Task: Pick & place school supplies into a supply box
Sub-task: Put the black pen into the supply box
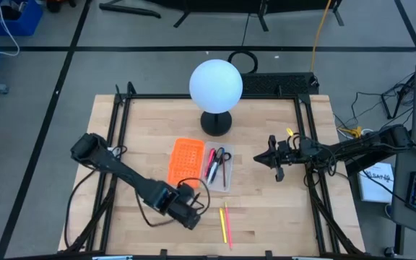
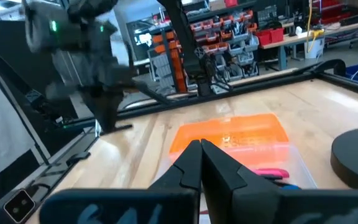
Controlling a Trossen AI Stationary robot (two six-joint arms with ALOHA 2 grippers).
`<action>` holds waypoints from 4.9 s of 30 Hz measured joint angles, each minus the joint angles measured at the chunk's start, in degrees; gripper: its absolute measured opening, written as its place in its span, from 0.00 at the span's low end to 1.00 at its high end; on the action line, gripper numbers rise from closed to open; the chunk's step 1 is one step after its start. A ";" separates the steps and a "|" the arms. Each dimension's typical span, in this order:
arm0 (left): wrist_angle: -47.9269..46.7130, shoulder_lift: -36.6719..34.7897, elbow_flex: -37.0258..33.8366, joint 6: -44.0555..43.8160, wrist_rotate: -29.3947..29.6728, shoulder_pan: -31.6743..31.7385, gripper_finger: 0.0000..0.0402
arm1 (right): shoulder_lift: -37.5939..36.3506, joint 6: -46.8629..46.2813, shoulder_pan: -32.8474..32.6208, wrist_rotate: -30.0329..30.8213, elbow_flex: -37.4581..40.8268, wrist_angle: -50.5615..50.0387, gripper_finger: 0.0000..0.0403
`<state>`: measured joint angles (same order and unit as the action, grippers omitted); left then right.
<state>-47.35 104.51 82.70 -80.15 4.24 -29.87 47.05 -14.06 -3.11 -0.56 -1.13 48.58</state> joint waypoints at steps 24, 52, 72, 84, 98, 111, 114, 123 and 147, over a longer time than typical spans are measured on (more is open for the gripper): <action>8.71 1.37 -3.67 21.80 -8.95 28.86 0.01 | -0.15 4.07 0.00 0.24 0.02 -5.43 0.00; 33.94 -16.08 -31.03 39.17 22.96 -0.25 0.01 | -1.30 -9.69 -7.42 -8.52 -19.68 -40.44 0.00; 63.11 -65.72 -68.72 84.62 21.50 3.91 0.00 | 15.01 -6.47 -28.68 13.79 -48.13 -71.38 0.00; 54.63 -88.19 -80.79 77.94 8.73 12.41 0.00 | 14.90 1.34 -28.76 21.64 -48.64 -71.32 0.00; 56.64 -88.05 -80.76 81.21 27.00 16.51 0.09 | 46.62 -39.59 -37.66 6.51 -75.19 -103.06 0.00; 61.60 -88.02 -80.70 76.86 28.91 17.06 0.09 | 59.95 -64.67 -46.04 8.07 -83.30 -102.51 0.15; 62.12 -88.02 -80.70 77.87 28.80 17.06 0.09 | 59.95 -69.30 -49.33 12.41 -83.30 -104.11 0.25; 64.08 -88.02 -80.70 78.82 28.82 17.06 0.09 | 59.95 -81.55 -57.66 17.42 -83.25 -110.58 0.47; 62.12 -88.02 -80.70 76.62 28.75 17.06 0.09 | 59.56 -72.40 -53.33 3.09 -64.78 -88.02 0.49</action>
<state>14.77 16.49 2.00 -3.53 32.99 -12.82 106.61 -86.45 -56.45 2.53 -65.91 -39.44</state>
